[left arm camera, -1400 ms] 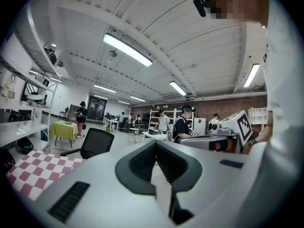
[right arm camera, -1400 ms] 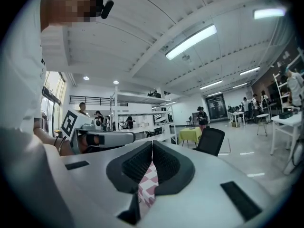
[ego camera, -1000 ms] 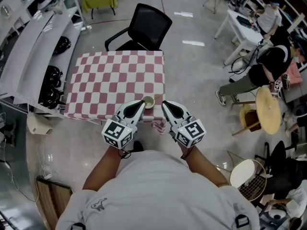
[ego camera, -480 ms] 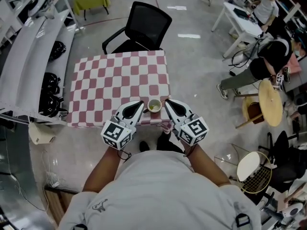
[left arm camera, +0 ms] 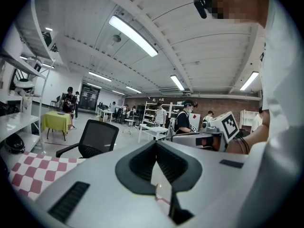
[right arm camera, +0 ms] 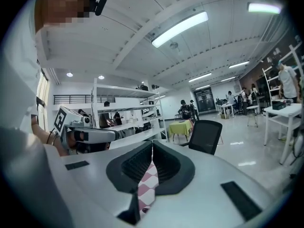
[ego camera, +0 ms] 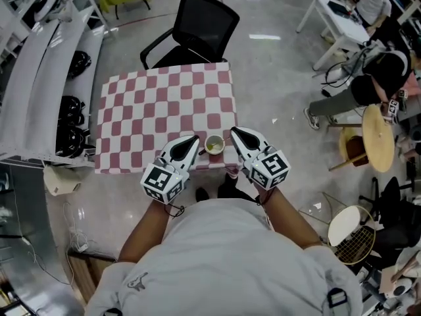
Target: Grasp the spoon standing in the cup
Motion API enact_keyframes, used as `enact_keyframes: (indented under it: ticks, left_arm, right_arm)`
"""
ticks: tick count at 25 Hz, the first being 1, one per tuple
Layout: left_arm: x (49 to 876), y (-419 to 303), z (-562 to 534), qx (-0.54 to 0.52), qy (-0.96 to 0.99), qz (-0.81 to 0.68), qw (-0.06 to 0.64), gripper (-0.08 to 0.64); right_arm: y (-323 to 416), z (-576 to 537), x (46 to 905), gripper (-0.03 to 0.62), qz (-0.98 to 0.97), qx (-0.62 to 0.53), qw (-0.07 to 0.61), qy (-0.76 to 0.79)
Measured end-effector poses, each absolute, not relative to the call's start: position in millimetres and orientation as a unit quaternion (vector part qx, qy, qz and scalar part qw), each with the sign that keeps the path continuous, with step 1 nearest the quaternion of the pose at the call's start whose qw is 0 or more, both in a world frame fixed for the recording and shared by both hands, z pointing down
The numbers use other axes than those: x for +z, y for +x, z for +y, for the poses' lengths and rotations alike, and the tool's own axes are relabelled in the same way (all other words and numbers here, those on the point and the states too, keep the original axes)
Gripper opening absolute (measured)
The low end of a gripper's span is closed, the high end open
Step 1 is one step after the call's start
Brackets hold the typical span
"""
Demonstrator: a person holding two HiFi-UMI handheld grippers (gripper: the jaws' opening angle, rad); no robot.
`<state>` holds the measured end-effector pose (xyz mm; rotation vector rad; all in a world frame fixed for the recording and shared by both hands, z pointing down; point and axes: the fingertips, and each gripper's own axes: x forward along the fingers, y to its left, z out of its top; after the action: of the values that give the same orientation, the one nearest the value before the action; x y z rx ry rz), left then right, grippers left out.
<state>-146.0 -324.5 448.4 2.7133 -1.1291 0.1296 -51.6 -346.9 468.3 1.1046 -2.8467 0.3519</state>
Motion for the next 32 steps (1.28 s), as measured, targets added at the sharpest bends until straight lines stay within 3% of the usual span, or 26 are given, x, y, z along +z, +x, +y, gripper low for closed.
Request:
enact_keyframes:
  ticks: [11, 22, 32]
  left_arm:
    - [489, -115, -368, 0.062, 0.912, -0.378, 0.144, 0.014]
    - [542, -96, -401, 0.084, 0.900, -0.383, 0.189, 0.014]
    - [591, -87, -401, 0.127, 0.891, -0.375, 0.223, 0.015]
  right_arm:
    - [-11, -384, 522, 0.035, -0.918, 0.167, 0.065, 0.355]
    - [6, -401, 609, 0.038, -0.909, 0.236, 0.139, 0.314]
    - [6, -398, 680, 0.084, -0.891, 0.302, 0.187, 0.283]
